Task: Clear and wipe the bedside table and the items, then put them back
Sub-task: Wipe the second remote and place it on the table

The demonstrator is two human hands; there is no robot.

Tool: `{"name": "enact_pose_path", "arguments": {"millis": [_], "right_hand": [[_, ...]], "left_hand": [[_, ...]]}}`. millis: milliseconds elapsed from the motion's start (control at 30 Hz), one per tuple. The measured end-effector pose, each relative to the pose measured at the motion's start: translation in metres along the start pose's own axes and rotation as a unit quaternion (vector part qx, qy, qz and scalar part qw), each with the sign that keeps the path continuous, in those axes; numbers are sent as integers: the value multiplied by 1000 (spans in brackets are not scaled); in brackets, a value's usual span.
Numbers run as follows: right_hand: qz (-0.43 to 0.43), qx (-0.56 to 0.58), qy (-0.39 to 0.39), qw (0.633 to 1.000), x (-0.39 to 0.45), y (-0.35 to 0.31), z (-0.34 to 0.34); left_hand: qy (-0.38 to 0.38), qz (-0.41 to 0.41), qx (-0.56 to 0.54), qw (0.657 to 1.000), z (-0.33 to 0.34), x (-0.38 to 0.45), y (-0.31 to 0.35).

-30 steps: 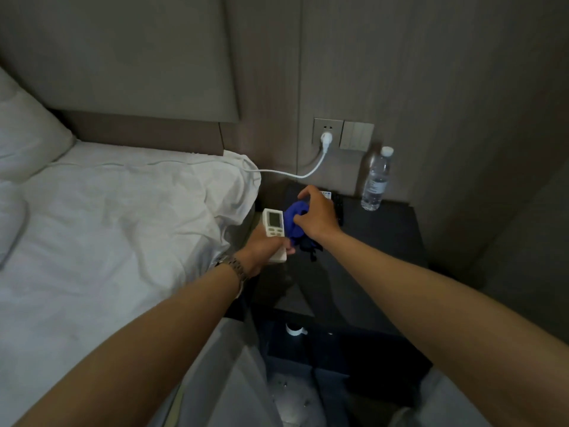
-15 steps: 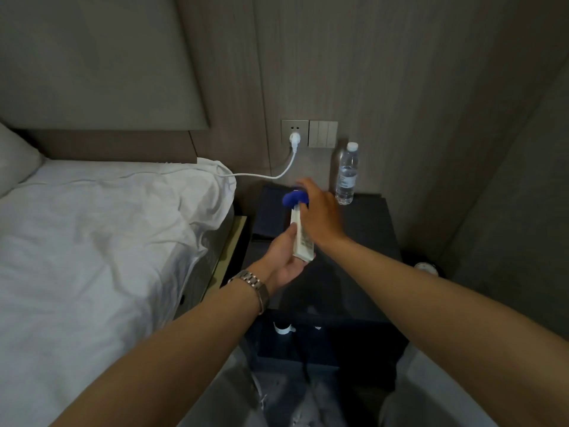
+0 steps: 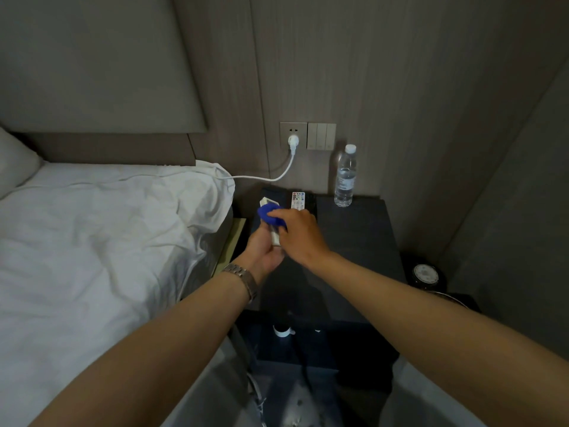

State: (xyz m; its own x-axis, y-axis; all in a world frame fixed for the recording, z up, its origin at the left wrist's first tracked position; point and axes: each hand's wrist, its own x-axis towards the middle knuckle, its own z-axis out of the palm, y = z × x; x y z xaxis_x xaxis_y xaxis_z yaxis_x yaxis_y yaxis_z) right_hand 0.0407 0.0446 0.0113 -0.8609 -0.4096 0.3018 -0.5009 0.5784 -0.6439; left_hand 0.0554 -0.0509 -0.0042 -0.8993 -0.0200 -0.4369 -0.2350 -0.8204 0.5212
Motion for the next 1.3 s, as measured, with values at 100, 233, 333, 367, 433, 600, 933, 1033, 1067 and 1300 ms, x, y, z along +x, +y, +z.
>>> {"name": "enact_pose_path", "arguments": {"millis": [100,233,333,367,433,600,933,1033,1067,1300], "right_hand": [[-13,-7,-17,1000,-4,0,0],[-36,-20,-24,999,-9,2,-1],[-42,-15,-32,998,-15,2,-1],[-46,-12,-33,998,-18,1,-1],[-53,-8,-40,998,-23,0,-1],[-66,-23,-63,996,-34,-1,-1],[-24,82,-34,996,-45,13,-2],[81,128,47,987,-38,25,2],[114,141,56,982,-34,29,3],[239,193,69,949,-11,35,-9]], "left_hand": [[9,-6,-19,1000,-4,-1,2],[12,-11,-28,999,-3,-5,4],[42,-30,-18,999,-5,-1,8],[50,-33,-17,998,-6,0,9],[56,-32,-16,998,-8,1,10],[94,-18,-39,995,-11,4,11],[82,35,-21,996,-23,12,29],[90,66,37,993,-26,11,35],[97,69,57,991,-28,11,35],[96,90,254,958,-33,3,25]]}}
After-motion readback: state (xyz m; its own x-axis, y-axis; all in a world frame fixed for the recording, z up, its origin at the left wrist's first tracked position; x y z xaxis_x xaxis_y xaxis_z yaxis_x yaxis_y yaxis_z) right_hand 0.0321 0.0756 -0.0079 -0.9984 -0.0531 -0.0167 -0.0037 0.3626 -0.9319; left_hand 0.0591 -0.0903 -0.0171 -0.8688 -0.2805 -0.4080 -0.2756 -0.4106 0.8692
